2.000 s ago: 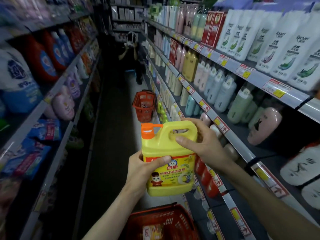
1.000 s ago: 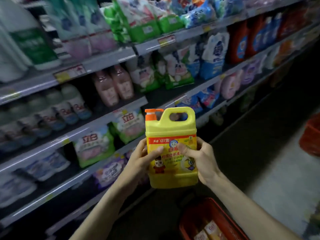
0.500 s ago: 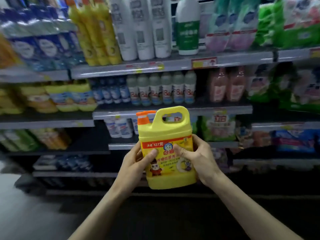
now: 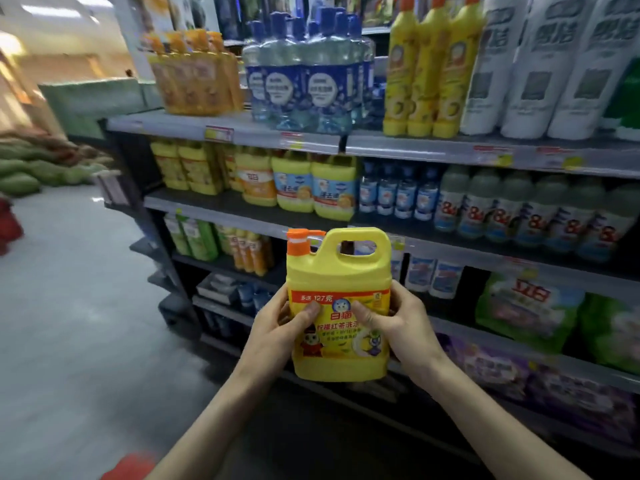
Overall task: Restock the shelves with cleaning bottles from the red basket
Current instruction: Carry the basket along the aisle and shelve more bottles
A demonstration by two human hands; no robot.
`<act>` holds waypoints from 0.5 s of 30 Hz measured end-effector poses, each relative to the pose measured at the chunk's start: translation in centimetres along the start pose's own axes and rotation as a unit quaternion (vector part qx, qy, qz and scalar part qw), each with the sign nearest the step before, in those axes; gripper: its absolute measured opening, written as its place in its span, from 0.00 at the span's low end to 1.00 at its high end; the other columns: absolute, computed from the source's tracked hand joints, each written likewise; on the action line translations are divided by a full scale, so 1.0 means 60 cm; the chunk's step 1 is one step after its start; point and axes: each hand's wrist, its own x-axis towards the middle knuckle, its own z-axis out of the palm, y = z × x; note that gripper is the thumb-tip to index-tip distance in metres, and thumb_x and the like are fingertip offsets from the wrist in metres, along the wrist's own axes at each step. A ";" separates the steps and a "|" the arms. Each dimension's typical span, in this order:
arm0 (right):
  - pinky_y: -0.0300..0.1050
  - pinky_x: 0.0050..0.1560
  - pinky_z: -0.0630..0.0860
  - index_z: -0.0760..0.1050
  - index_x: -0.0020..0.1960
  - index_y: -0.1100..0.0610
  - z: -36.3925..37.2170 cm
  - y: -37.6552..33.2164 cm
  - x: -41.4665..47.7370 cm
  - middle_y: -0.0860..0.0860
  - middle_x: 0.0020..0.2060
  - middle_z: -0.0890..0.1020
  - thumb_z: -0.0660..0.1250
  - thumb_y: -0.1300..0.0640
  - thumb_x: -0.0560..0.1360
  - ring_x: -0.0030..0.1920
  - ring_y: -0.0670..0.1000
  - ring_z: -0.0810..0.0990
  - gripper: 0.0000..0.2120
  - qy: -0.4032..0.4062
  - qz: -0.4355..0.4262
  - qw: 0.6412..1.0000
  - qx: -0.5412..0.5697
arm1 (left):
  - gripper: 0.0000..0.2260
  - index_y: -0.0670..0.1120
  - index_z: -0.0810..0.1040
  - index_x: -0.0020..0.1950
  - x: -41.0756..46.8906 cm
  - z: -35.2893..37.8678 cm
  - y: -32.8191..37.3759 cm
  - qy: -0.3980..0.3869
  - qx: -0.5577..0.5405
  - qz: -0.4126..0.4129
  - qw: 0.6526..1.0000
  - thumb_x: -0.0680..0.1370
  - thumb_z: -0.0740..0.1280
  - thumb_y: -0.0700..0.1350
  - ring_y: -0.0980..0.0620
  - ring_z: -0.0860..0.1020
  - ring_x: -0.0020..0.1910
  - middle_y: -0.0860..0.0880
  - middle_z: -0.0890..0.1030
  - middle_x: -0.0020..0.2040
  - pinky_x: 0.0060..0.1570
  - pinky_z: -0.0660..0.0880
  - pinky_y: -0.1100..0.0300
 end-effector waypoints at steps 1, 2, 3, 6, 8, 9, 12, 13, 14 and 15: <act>0.59 0.60 0.84 0.77 0.68 0.53 0.023 -0.001 0.016 0.49 0.58 0.87 0.80 0.49 0.71 0.58 0.51 0.87 0.27 -0.008 -0.001 1.000 -0.001 | 0.15 0.48 0.79 0.70 0.007 -0.023 -0.001 0.012 -0.007 -0.001 1.000 0.83 0.69 0.44 0.52 0.85 0.60 0.50 0.87 0.61 0.55 0.83 0.58; 0.59 0.59 0.84 0.77 0.67 0.52 0.046 -0.001 0.032 0.49 0.58 0.88 0.80 0.49 0.71 0.58 0.50 0.87 0.27 -0.016 -0.002 1.000 -0.003 | 0.15 0.48 0.79 0.70 0.014 -0.046 -0.001 0.023 -0.013 -0.002 1.000 0.83 0.69 0.44 0.52 0.85 0.60 0.49 0.87 0.60 0.54 0.83 0.58; 0.58 0.59 0.85 0.77 0.67 0.52 0.067 -0.003 0.047 0.48 0.57 0.88 0.80 0.49 0.72 0.58 0.50 0.87 0.26 -0.024 -0.003 1.000 -0.005 | 0.15 0.48 0.79 0.70 0.021 -0.067 -0.001 0.034 -0.016 -0.002 0.999 0.83 0.69 0.44 0.51 0.86 0.60 0.49 0.87 0.60 0.54 0.83 0.59; 0.52 0.57 0.86 0.77 0.67 0.51 0.119 -0.006 0.090 0.47 0.57 0.88 0.79 0.50 0.73 0.57 0.48 0.87 0.25 -0.048 -0.010 0.999 -0.008 | 0.15 0.48 0.80 0.68 0.048 -0.118 0.000 0.069 -0.016 -0.001 0.997 0.82 0.69 0.46 0.52 0.86 0.58 0.50 0.88 0.59 0.53 0.83 0.59; 0.45 0.52 0.86 0.77 0.67 0.51 0.145 -0.005 0.119 0.46 0.56 0.88 0.79 0.50 0.74 0.56 0.46 0.87 0.24 -0.056 -0.017 0.998 -0.010 | 0.15 0.49 0.81 0.67 0.072 -0.145 -0.003 0.088 -0.016 -0.001 0.996 0.81 0.70 0.48 0.52 0.86 0.58 0.50 0.88 0.58 0.54 0.84 0.57; 0.43 0.51 0.86 0.77 0.67 0.51 0.156 -0.004 0.135 0.45 0.56 0.88 0.78 0.50 0.74 0.56 0.45 0.87 0.24 -0.061 -0.020 0.998 -0.011 | 0.15 0.50 0.81 0.67 0.084 -0.156 -0.006 0.096 -0.015 -0.002 0.995 0.80 0.71 0.49 0.52 0.86 0.58 0.50 0.88 0.58 0.54 0.83 0.55; 0.46 0.55 0.86 0.75 0.69 0.49 0.182 0.004 0.188 0.45 0.58 0.87 0.78 0.47 0.74 0.58 0.45 0.86 0.26 -0.079 -0.028 0.996 -0.026 | 0.16 0.51 0.81 0.67 0.126 -0.184 -0.016 0.121 -0.013 -0.003 0.993 0.79 0.71 0.50 0.53 0.86 0.58 0.51 0.88 0.58 0.54 0.83 0.56; 0.48 0.57 0.85 0.75 0.69 0.48 0.188 0.007 0.208 0.44 0.59 0.86 0.78 0.46 0.74 0.58 0.44 0.86 0.27 -0.086 -0.033 0.995 -0.033 | 0.16 0.51 0.81 0.66 0.142 -0.191 -0.019 0.132 -0.012 -0.003 0.991 0.79 0.71 0.51 0.54 0.86 0.57 0.51 0.88 0.58 0.52 0.83 0.58; 0.49 0.58 0.85 0.75 0.69 0.48 0.194 0.009 0.229 0.44 0.59 0.86 0.78 0.45 0.73 0.58 0.44 0.86 0.27 -0.092 -0.038 0.994 -0.038 | 0.17 0.51 0.81 0.66 0.157 -0.197 -0.023 0.143 -0.010 -0.001 0.990 0.78 0.71 0.52 0.55 0.86 0.57 0.52 0.88 0.57 0.50 0.83 0.60; 0.51 0.60 0.85 0.75 0.70 0.48 0.199 0.010 0.251 0.44 0.59 0.86 0.78 0.44 0.73 0.59 0.44 0.86 0.28 -0.100 -0.044 0.993 -0.043 | 0.17 0.51 0.81 0.66 0.172 -0.204 -0.026 0.156 -0.004 0.001 0.988 0.78 0.71 0.53 0.55 0.86 0.56 0.53 0.88 0.57 0.49 0.83 0.62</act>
